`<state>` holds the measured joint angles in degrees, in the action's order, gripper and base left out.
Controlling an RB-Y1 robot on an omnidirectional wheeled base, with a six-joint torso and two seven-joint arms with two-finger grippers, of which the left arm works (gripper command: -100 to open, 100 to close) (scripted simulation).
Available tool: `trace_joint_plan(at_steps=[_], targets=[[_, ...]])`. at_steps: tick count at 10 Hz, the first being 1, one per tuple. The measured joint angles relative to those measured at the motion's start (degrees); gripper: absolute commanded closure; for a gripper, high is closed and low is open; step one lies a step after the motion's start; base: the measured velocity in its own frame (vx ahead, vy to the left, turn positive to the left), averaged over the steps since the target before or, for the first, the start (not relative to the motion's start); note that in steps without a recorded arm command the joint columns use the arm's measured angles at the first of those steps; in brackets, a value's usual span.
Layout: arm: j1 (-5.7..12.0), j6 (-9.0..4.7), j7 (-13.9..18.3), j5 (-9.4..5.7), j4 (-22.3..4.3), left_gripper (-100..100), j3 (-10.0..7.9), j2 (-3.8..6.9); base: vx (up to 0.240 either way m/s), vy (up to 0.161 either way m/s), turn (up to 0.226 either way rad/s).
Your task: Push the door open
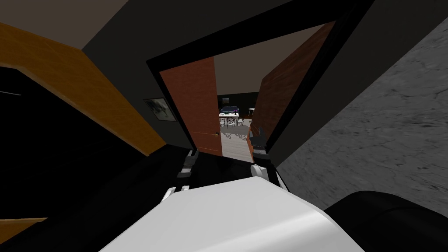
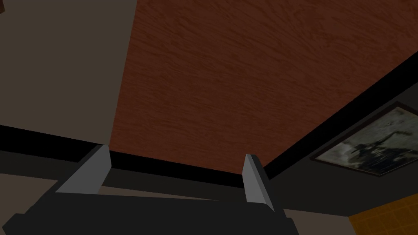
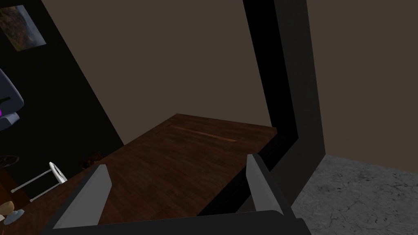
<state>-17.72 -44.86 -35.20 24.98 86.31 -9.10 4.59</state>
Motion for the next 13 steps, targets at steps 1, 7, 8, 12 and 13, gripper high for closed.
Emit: trace_joint_plan(at_steps=[1, 7, 8, 12, 13], targets=[[0.62, -0.28, -0.92, 0.66, -1.42, -100, -0.27, 0.08, 0.090, 0.000, -0.028], [2.33, -1.50, -6.85, 4.97, -8.04, -100, -0.96, -0.88, 0.098, -0.011, -0.027], [2.45, -1.54, -7.75, 5.72, -8.75, -100, -0.97, -1.14, 0.092, -0.008, -0.027], [3.94, -2.80, -11.47, 8.15, -13.76, -100, -1.69, -1.75, 0.111, -0.005, -0.027], [4.61, -3.15, -12.70, 9.06, -15.58, -100, -1.95, -1.99, 0.134, -0.011, -0.033]])
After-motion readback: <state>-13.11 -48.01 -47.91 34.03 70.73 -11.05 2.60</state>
